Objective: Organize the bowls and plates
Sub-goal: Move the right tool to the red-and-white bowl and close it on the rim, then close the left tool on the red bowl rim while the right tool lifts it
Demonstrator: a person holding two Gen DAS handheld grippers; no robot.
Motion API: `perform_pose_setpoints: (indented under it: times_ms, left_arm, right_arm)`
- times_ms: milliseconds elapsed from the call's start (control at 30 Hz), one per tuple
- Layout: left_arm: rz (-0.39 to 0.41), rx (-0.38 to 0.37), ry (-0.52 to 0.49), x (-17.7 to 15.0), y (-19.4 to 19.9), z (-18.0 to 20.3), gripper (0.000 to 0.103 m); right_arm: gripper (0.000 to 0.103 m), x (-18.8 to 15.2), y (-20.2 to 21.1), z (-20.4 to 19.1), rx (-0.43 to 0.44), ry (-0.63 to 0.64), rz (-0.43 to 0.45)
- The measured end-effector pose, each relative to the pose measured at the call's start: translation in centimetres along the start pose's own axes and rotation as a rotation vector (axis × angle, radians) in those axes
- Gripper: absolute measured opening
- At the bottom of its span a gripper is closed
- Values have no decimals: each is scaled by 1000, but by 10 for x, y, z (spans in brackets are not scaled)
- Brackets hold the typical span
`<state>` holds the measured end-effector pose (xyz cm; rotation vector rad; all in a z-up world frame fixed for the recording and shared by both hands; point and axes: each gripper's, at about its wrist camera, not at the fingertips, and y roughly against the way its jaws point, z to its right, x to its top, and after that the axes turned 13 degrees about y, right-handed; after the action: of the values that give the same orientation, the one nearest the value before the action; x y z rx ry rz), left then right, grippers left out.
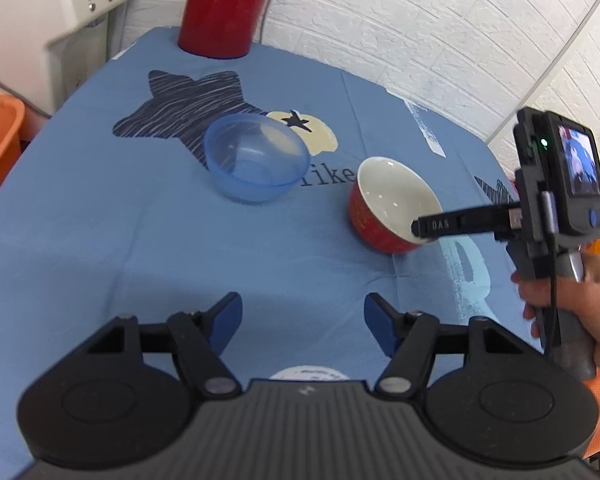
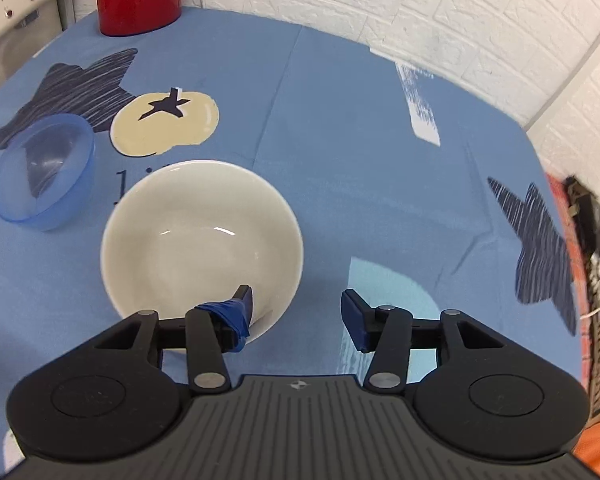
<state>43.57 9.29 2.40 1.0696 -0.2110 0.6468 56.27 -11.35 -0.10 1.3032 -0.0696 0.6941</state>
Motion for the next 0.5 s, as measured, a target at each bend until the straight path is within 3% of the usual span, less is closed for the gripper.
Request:
perform_pose_setpoints:
  times_ms: [100,233,367,500]
  left_arm:
    - [-14,-29,36,7,-15,16,67]
    - [15,-52,107,17,-37,40,67]
    - [69,-32,161,21,-57,50,67]
    - [60,36,192,22,-82,52,67]
  right_arm:
    - [34,-2,8,12,64,-86,75]
    - [34,4,-1,17,104,-114,78]
    - [35,5,-15,21,151,-111,102]
    - [35,5,-28,24,183,-86,134]
